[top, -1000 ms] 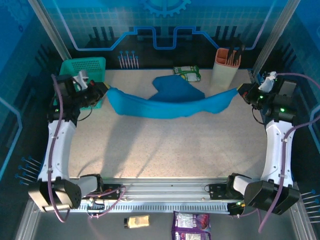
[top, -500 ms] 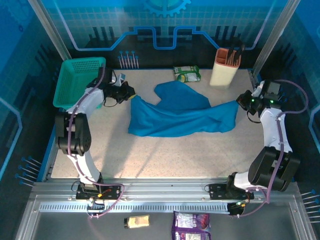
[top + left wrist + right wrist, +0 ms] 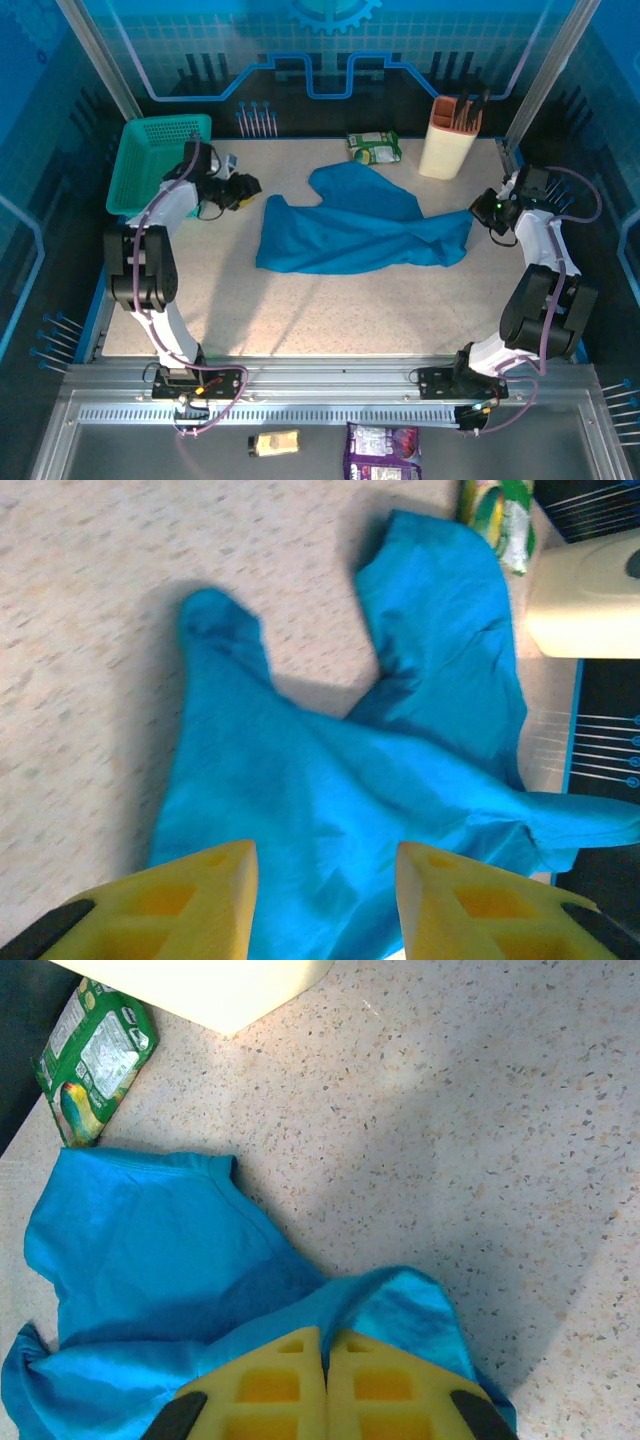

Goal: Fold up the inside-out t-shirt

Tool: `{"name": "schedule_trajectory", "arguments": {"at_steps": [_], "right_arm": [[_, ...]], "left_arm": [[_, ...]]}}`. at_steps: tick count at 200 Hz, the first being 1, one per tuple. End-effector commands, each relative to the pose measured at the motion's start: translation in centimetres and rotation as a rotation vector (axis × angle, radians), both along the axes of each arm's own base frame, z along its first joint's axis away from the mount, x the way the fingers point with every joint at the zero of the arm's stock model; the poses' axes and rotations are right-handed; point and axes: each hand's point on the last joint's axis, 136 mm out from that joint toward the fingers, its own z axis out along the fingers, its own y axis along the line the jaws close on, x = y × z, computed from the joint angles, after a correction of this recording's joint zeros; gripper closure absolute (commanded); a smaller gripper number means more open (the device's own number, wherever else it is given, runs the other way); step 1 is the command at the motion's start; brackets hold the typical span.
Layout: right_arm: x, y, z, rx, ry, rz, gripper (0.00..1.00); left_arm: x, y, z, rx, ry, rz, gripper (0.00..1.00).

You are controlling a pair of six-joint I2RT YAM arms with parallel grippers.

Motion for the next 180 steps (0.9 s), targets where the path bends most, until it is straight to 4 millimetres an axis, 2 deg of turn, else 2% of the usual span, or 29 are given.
{"name": "schedule_trajectory", "arguments": {"at_steps": [1,21,42,59,77,135,148,164,180], "right_arm": [[-0.1,-0.9,-0.4,-0.016,-0.001,-0.004,1.0],[0.0,-0.7,-0.5,-0.005,0.001,0.002,1.0],[0.2,-0.5,-0.7,0.016,0.004,0.011,1.0],[0.5,-0.3,-0.6,0.028,0.004,0.02,1.0],[0.5,-0.3,-0.5,0.032,0.001,0.019,1.0],[0.4,-0.2,-0.4,0.031,0.0,0.019,1.0],[0.4,-0.2,-0.5,0.031,0.0,0.019,1.0],[0.4,-0.2,-0.6,0.034,0.001,0.019,1.0],[0.4,-0.2,-0.5,0.033,0.001,0.021,1.0]], "left_arm": [[-2.9,-0.6,-3.3,0.0,0.065,-0.048,0.57],[-4.1,-1.3,-5.9,-0.018,0.095,-0.064,0.55],[-4.5,-2.1,-7.4,-0.036,0.108,-0.085,0.54],[-4.7,-3.0,-7.8,-0.082,0.101,-0.113,0.53],[-4.6,-3.1,-8.2,-0.091,0.085,-0.11,0.54],[-3.7,-3.2,-7.4,-0.086,0.028,-0.13,0.68],[-3.6,-2.4,-7.9,-0.024,0.042,-0.109,0.68],[-3.6,-1.3,-8.8,0.067,0.059,-0.094,0.62],[-3.5,-1.1,-9.2,0.094,0.07,-0.106,0.59]]}}
